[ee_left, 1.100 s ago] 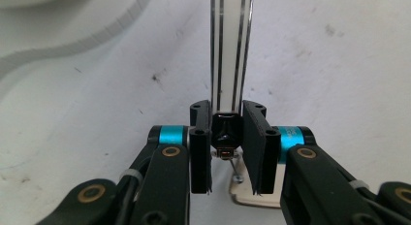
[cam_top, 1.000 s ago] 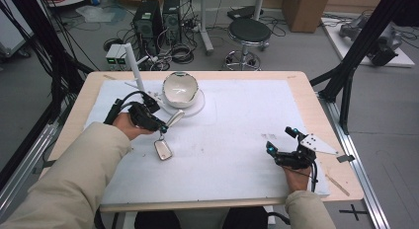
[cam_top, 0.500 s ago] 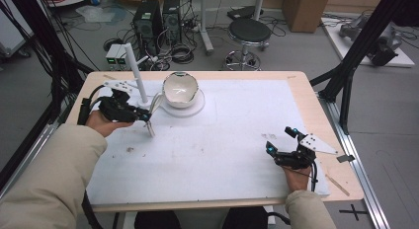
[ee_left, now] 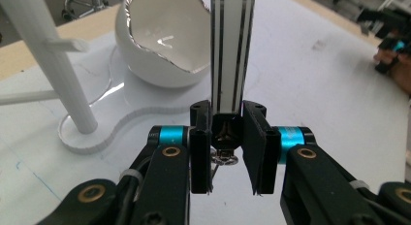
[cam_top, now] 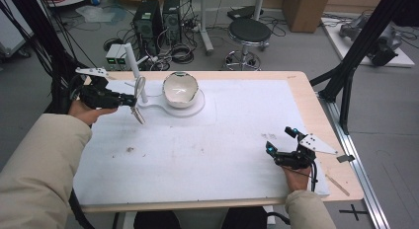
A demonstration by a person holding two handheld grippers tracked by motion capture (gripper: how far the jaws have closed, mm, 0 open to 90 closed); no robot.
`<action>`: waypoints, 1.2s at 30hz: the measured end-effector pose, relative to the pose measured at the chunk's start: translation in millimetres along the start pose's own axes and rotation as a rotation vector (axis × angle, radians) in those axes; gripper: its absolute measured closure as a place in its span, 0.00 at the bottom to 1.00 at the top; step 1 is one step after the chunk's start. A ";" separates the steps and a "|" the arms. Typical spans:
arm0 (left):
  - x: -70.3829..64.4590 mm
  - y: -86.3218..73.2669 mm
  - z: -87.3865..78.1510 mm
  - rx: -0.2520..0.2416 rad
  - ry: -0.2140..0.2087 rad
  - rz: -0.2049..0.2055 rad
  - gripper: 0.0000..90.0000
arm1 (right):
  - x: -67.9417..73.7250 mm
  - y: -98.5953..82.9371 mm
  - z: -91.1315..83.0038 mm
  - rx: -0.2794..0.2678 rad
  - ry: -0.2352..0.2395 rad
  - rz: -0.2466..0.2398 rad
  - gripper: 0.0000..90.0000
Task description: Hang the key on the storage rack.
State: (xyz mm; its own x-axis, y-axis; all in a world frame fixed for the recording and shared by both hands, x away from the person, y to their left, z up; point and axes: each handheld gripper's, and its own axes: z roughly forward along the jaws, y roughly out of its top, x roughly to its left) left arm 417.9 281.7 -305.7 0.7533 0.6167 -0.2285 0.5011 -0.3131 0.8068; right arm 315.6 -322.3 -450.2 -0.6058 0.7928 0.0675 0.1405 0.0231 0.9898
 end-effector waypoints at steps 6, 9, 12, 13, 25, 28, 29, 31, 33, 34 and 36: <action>13.4 10.3 -3.7 -0.015 -0.022 -0.020 0.82 | -0.1 0.0 0.4 0.003 0.003 -0.004 0.01; 20.7 13.1 -3.8 -0.011 -0.024 -0.033 0.82 | 1.0 0.1 0.3 0.008 -0.002 -0.004 0.01; 26.0 15.6 -3.0 -0.017 -0.028 -0.045 0.82 | 0.9 0.2 0.4 0.007 -0.004 -0.006 0.01; 28.3 16.5 -2.7 -0.006 -0.033 -0.044 0.82 | 0.9 0.2 0.4 0.007 -0.004 -0.006 0.01; 49.8 9.8 5.9 0.017 -0.058 -0.083 0.82 | 0.4 0.4 1.2 0.011 -0.005 -0.003 0.01; 55.1 8.0 8.8 0.023 -0.056 -0.100 0.82 | 0.3 0.4 1.2 0.012 -0.004 -0.001 0.01; 56.7 7.4 9.5 0.027 -0.058 -0.109 0.82 | 0.3 0.4 1.2 0.012 -0.004 -0.001 0.01; 60.9 5.7 10.6 0.035 -0.053 -0.122 0.82 | 0.1 0.4 1.1 0.012 -0.003 0.001 0.01; 63.8 4.5 11.0 0.038 -0.054 -0.131 0.82 | 0.3 0.4 1.2 0.013 -0.004 -0.002 0.01; 64.9 4.0 11.1 0.042 -0.049 -0.136 0.82 | 0.4 0.4 1.2 0.012 -0.005 -0.002 0.01; 66.5 2.8 11.8 0.049 -0.044 -0.148 0.82 | 0.4 0.4 1.2 0.012 -0.006 -0.002 0.01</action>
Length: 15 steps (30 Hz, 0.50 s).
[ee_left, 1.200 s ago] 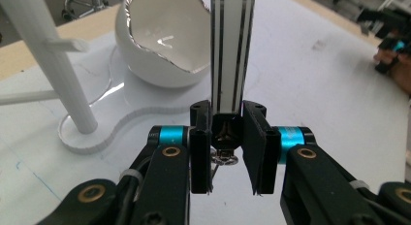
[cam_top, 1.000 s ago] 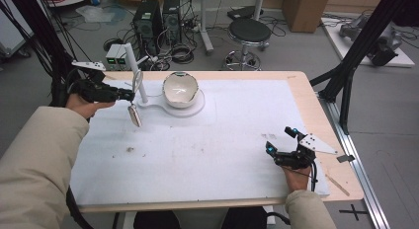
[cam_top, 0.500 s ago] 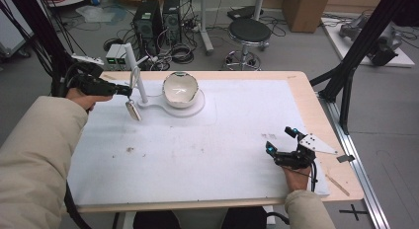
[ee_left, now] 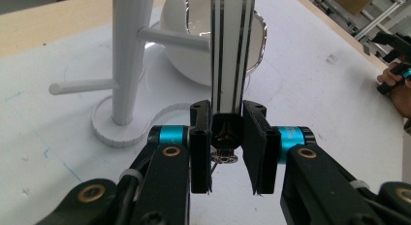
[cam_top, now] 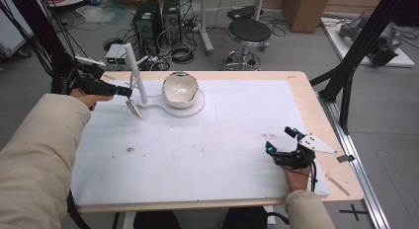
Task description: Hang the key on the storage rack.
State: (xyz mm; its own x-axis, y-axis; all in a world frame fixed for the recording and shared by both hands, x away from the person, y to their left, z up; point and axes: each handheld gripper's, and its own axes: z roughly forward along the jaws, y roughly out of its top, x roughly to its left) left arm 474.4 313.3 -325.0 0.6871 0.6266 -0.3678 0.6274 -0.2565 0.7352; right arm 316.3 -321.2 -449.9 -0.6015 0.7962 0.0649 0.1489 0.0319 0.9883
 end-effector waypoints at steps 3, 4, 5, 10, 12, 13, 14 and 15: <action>2.5 -1.4 0.7 0.011 0.010 -0.015 0.82 | 0.0 0.0 0.0 0.000 0.000 0.001 0.01; 3.6 -2.0 1.1 0.013 0.006 -0.027 0.82 | 0.0 0.0 0.0 0.000 0.000 0.001 0.01; 4.6 -2.5 1.3 0.015 0.004 -0.029 0.82 | 0.0 0.0 0.0 0.000 0.001 0.001 0.01; 9.7 -7.0 4.6 0.015 0.001 -0.046 0.82 | 0.1 0.0 0.1 -0.001 -0.001 0.003 0.01; 10.9 -8.3 4.9 0.014 0.004 -0.057 0.82 | 0.1 0.0 0.1 -0.001 -0.002 0.000 0.01; 11.2 -9.0 5.3 0.011 0.002 -0.063 0.82 | 0.2 0.0 0.1 -0.001 -0.003 -0.001 0.01; 11.6 -9.3 5.3 0.012 0.005 -0.070 0.82 | 0.2 0.0 0.1 -0.001 -0.003 0.001 0.01; 12.8 -9.6 5.2 0.013 0.005 -0.078 0.82 | 0.0 0.0 0.0 0.000 -0.002 0.001 0.01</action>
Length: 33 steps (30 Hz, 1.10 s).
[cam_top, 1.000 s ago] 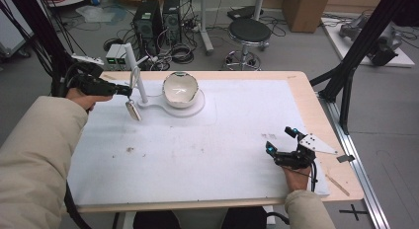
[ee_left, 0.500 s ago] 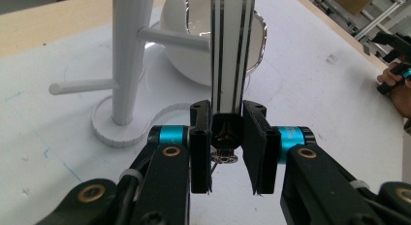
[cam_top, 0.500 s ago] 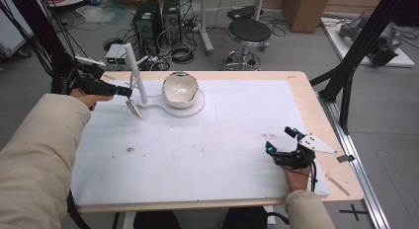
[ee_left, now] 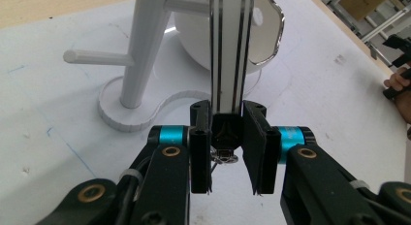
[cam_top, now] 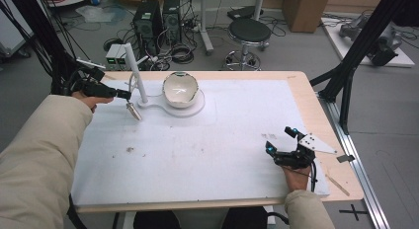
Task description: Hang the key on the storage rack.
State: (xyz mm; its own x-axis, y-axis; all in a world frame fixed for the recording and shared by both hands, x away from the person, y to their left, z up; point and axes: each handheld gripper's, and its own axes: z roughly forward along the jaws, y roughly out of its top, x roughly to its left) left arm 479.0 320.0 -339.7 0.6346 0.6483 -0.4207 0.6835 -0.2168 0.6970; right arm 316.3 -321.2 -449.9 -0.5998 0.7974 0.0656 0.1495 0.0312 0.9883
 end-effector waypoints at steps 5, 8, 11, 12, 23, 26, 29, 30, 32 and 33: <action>2.3 -0.9 1.8 0.011 0.015 -0.030 0.82 | 0.2 0.0 0.1 -0.001 0.000 0.000 0.01; 2.5 -0.7 3.6 0.020 0.027 -0.034 0.82 | 0.1 0.0 0.0 -0.001 0.000 0.001 0.01; 1.7 -0.7 6.5 0.036 0.061 -0.015 0.82 | 0.1 0.0 0.0 0.000 -0.001 0.000 0.01; 0.9 -0.8 7.8 0.040 0.075 0.000 0.82 | 0.1 0.0 0.0 0.000 -0.001 0.000 0.01; -3.4 -18.5 11.0 -0.033 0.203 0.063 0.58 | -0.1 0.0 0.2 -0.003 0.003 -0.009 0.01; -8.1 -28.0 4.4 -0.080 0.223 0.096 0.34 | 0.3 0.0 0.3 -0.001 0.005 -0.012 0.01; -19.8 -40.8 -4.8 -0.198 0.197 0.146 0.28 | 0.4 -0.1 0.3 -0.001 0.002 -0.015 0.01; -24.2 -45.7 -6.5 -0.228 0.177 0.155 0.20 | 1.1 0.0 0.2 0.000 0.001 -0.011 0.01; -35.6 -56.8 -9.9 -0.260 0.189 0.206 0.11 | 1.6 0.0 0.2 0.002 0.002 -0.021 0.01; -40.0 -61.6 -11.1 -0.280 0.191 0.218 0.06 | 2.1 0.0 0.2 0.004 0.002 -0.019 0.01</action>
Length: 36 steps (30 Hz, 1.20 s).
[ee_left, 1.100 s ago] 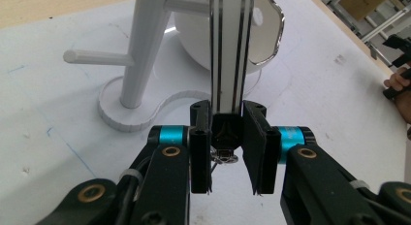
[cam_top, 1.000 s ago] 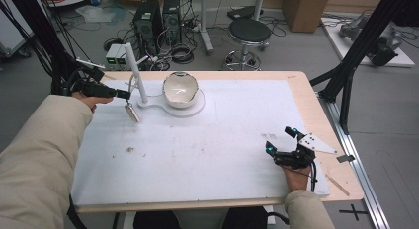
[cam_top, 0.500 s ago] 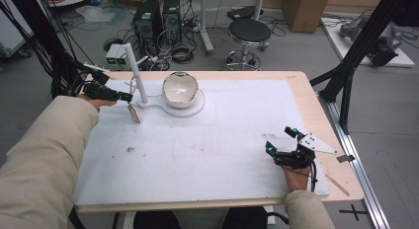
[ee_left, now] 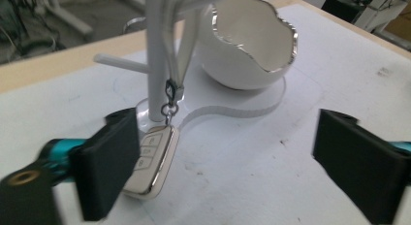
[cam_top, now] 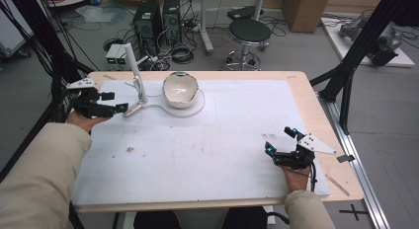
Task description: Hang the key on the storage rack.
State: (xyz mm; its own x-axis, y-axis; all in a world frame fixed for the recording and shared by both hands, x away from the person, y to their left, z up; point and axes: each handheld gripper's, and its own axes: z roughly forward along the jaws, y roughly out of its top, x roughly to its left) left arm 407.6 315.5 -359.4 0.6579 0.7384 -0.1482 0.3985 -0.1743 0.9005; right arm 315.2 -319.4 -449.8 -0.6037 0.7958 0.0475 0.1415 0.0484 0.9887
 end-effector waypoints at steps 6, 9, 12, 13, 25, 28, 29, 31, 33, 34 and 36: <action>-35.9 -18.3 -28.3 -0.162 0.019 0.120 0.02 | -0.5 -0.1 -0.1 -0.001 -0.002 0.006 0.01; -45.5 -26.8 -35.8 -0.215 0.014 0.121 0.02 | -1.4 -0.1 0.2 -0.006 -0.004 0.006 0.01; -52.5 -38.0 -38.7 -0.238 0.007 0.113 0.02 | -1.4 -0.1 0.2 -0.006 -0.002 0.004 0.01; -54.4 -42.2 -39.2 -0.246 0.005 0.114 0.02 | -1.5 -0.1 0.2 -0.007 -0.002 0.003 0.01; -64.9 -101.5 -50.3 -0.392 0.054 0.091 0.02 | -0.9 -0.2 -0.8 -0.008 0.001 0.006 0.01; -65.9 -114.5 -51.9 -0.414 0.061 0.078 0.02 | -0.9 -0.2 -0.7 -0.007 0.001 0.008 0.01; -66.3 -118.2 -51.6 -0.418 0.068 0.069 0.02 | -1.0 -0.2 -0.7 -0.007 0.000 0.004 0.01; -67.2 -123.6 -51.4 -0.422 0.082 0.064 0.02 | -0.8 -0.3 -0.6 -0.008 -0.002 0.005 0.01; -67.8 -127.4 -51.7 -0.434 0.096 0.065 0.02 | -0.8 -0.3 -0.5 -0.009 -0.003 0.002 0.01; -67.7 -128.9 -52.0 -0.433 0.101 0.067 0.02 | -0.7 -0.3 -0.5 -0.011 -0.002 0.002 0.01; -66.7 -131.5 -52.0 -0.426 0.103 0.070 0.02 | -0.7 -0.3 -0.4 -0.011 -0.003 0.003 0.01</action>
State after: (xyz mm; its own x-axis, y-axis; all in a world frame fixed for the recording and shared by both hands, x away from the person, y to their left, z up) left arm 278.1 323.1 -446.6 0.5978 0.7995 -0.0589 0.0423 0.0419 0.9982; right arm 315.3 -320.3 -450.1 -0.6009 0.7977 0.0504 0.1351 0.0393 0.9901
